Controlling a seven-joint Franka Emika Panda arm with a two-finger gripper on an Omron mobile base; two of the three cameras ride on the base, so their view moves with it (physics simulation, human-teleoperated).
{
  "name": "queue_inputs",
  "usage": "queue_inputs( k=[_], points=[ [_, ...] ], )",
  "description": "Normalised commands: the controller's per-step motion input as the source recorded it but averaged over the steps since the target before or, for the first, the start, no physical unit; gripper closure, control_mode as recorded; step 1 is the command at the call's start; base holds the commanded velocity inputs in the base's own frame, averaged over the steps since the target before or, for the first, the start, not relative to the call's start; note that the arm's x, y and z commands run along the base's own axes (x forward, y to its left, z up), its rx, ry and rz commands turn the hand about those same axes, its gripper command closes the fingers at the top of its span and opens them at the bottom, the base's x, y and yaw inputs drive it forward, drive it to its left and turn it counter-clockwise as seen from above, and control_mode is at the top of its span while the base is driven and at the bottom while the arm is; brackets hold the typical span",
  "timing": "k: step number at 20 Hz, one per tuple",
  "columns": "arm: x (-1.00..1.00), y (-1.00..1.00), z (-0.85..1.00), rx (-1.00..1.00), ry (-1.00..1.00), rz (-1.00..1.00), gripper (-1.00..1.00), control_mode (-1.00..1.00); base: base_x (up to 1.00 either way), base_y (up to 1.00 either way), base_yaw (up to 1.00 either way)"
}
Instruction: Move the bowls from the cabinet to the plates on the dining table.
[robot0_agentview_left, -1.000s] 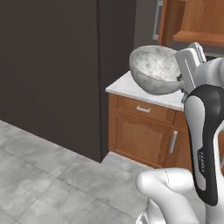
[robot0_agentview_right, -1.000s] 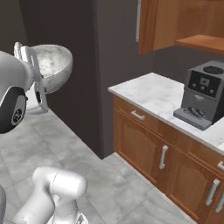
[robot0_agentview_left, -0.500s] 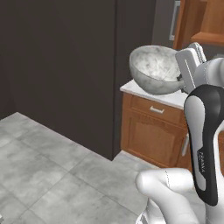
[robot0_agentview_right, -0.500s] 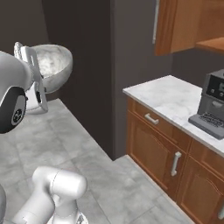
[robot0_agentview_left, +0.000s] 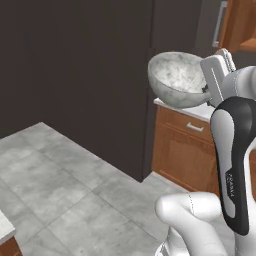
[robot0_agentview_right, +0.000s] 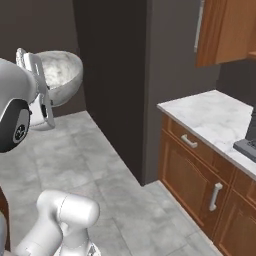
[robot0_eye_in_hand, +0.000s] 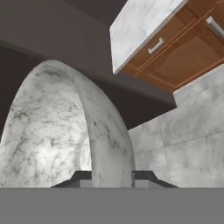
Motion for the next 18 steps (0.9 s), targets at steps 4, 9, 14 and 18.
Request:
queue_inputs(
  k=[4,9,14,18],
  points=[
    [0.0,0.0,0.0,0.0,0.0,0.0,1.0,1.0,0.0,0.0,0.25],
    [0.0,0.0,0.0,0.0,0.0,0.0,1.0,1.0,0.0,0.01,0.25],
    [0.0,0.0,0.0,0.0,0.0,0.0,1.0,1.0,0.0,0.01,0.25],
    [0.0,0.0,0.0,0.0,0.0,0.0,1.0,1.0,0.0,0.0,0.25]
  ],
)
